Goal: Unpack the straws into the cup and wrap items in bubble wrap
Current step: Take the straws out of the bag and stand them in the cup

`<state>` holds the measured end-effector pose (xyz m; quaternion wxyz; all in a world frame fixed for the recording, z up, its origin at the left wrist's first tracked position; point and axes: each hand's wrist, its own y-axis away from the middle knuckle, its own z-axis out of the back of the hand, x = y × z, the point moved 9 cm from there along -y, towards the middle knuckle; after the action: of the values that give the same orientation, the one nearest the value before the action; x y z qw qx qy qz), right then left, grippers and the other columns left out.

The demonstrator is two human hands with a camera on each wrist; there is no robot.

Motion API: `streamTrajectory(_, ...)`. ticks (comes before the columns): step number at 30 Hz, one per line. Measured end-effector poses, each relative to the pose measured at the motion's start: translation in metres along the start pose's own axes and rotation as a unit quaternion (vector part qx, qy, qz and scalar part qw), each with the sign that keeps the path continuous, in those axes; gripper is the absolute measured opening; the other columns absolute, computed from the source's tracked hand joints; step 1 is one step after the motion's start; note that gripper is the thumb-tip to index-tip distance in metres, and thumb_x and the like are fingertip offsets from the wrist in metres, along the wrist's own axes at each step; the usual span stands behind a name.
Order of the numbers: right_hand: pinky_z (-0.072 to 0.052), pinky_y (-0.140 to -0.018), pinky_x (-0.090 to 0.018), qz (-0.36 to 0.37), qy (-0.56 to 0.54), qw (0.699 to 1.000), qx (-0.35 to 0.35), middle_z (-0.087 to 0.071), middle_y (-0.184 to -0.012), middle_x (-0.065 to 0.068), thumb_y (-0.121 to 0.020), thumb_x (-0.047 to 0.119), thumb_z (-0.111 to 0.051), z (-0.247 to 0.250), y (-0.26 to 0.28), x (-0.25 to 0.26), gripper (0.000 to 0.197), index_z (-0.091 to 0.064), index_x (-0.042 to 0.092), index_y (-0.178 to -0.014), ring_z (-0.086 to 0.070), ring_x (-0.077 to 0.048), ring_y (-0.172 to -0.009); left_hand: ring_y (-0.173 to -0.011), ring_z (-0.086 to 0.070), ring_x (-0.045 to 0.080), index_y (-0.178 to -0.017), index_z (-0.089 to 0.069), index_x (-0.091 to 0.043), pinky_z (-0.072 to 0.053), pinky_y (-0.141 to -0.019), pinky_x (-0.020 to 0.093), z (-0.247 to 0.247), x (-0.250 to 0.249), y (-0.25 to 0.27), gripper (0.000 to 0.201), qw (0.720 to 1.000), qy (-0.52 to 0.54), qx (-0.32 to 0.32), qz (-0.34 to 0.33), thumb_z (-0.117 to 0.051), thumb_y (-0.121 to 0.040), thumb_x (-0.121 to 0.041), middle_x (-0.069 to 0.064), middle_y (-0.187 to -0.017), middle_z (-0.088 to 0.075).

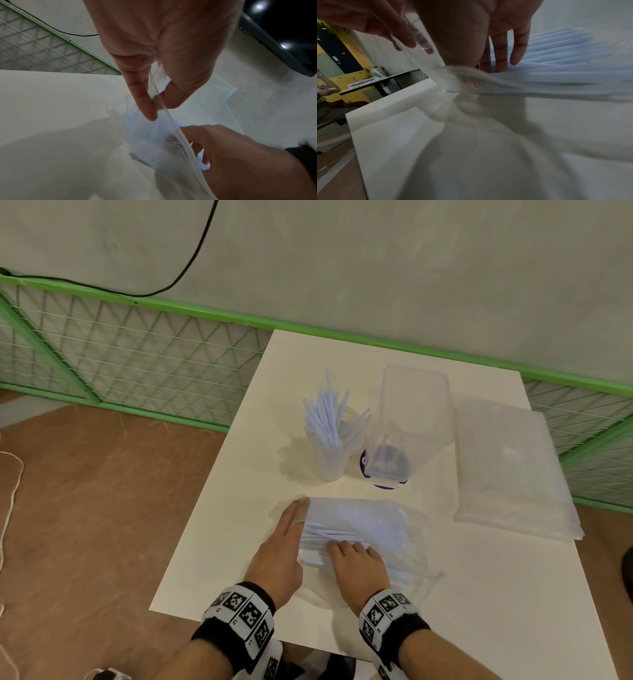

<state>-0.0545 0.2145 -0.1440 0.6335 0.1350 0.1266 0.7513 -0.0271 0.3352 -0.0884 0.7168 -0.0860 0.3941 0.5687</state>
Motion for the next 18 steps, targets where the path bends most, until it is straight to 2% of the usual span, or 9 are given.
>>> streamTrajectory(2, -0.055, -0.056, -0.034, -0.011, -0.007, 1.0, -0.018, -0.071, -0.086, 0.0, -0.045, 0.016, -0.089, 0.002, -0.002, -0.002, 0.057, -0.071, 0.016, -0.099, -0.068, -0.021, -0.069, -0.117, -0.057, 0.02, -0.155, 0.002, -0.037, -0.049, -0.09, 0.028, 0.0, 0.0, 0.0, 0.102, 1.0, 0.0, -0.001, 0.001, -0.044, -0.079, 0.013, -0.025, -0.16, 0.008)
streamTrajectory(3, -0.055, -0.057, -0.034, -0.013, -0.01, 1.0, -0.021, -0.071, -0.086, -0.001, -0.047, 0.017, -0.089, 0.004, -0.002, -0.002, 0.054, -0.072, 0.016, -0.098, -0.069, -0.022, -0.07, -0.116, -0.057, 0.02, -0.155, 0.002, -0.037, -0.049, -0.09, 0.028, 0.0, -0.001, 0.0, 0.102, 1.0, -0.001, -0.001, 0.001, -0.044, -0.079, 0.012, -0.025, -0.16, 0.008)
streamTrajectory(4, -0.055, -0.064, -0.036, -0.013, -0.02, 1.0, -0.011, -0.071, -0.095, -0.003, -0.06, 0.015, -0.084, 0.005, -0.002, -0.002, 0.047, -0.07, 0.014, -0.104, -0.069, -0.024, -0.08, -0.116, -0.057, 0.02, -0.155, 0.002, -0.037, -0.049, -0.089, 0.027, 0.0, -0.001, 0.0, 0.102, 1.0, -0.001, -0.001, 0.001, -0.044, -0.079, 0.012, -0.024, -0.16, 0.008)
streamTrajectory(6, -0.05, -0.086, -0.04, -0.008, -0.022, 1.0, -0.002, -0.063, -0.121, -0.008, -0.086, 0.007, -0.058, 0.008, -0.002, 0.0, 0.037, -0.059, 0.011, -0.123, -0.061, -0.029, -0.107, -0.115, -0.057, 0.02, -0.155, 0.002, -0.037, -0.049, -0.086, 0.027, 0.0, -0.001, 0.0, 0.102, 1.0, -0.004, 0.001, 0.001, -0.043, -0.079, 0.012, -0.024, -0.16, 0.008)
streamTrajectory(7, -0.047, -0.091, -0.04, 0.004, -0.013, 1.0, -0.011, -0.058, -0.128, -0.008, -0.09, 0.004, -0.049, 0.008, -0.003, 0.002, 0.037, -0.055, 0.011, -0.126, -0.057, -0.03, -0.115, -0.116, -0.057, 0.02, -0.155, 0.002, -0.037, -0.049, -0.086, 0.027, 0.0, -0.001, 0.0, 0.102, 1.0, -0.004, 0.001, 0.001, -0.043, -0.079, 0.012, -0.024, -0.161, 0.009)
streamTrajectory(10, -0.044, -0.095, -0.039, 0.003, -0.004, 1.0, -0.011, -0.052, -0.131, -0.007, -0.091, 0.002, -0.042, 0.008, -0.007, 0.001, 0.036, -0.054, 0.01, -0.124, -0.049, -0.029, -0.12, -0.119, -0.056, 0.019, -0.155, 0.002, -0.036, -0.049, -0.087, 0.026, 0.001, -0.002, 0.0, 0.101, 1.0, -0.006, -0.001, -0.004, -0.043, -0.079, 0.012, -0.024, -0.161, 0.009)
streamTrajectory(14, -0.043, -0.098, -0.038, -0.006, -0.009, 1.0, 0.016, -0.058, -0.126, -0.007, -0.09, 0.003, -0.044, 0.006, -0.012, 0.0, 0.037, -0.054, 0.012, -0.124, -0.051, -0.028, -0.12, -0.122, -0.054, 0.018, -0.155, 0.001, -0.037, -0.05, -0.092, 0.03, 0.001, -0.001, -0.001, 0.102, 1.0, 0.003, -0.001, -0.009, -0.043, -0.078, 0.013, -0.026, -0.16, 0.008)
streamTrajectory(18, -0.044, -0.098, -0.039, -0.007, 0.005, 0.999, 0.043, -0.061, -0.121, -0.008, -0.089, 0.003, -0.048, -0.001, -0.016, 0.0, 0.032, -0.057, 0.011, -0.119, -0.05, -0.029, -0.12, -0.125, -0.052, 0.019, -0.156, 0.001, -0.035, -0.043, -0.088, 0.021, 0.001, -0.002, -0.001, 0.1, 1.0, 0.005, -0.001, -0.013, -0.043, -0.078, 0.012, -0.022, -0.161, 0.008)
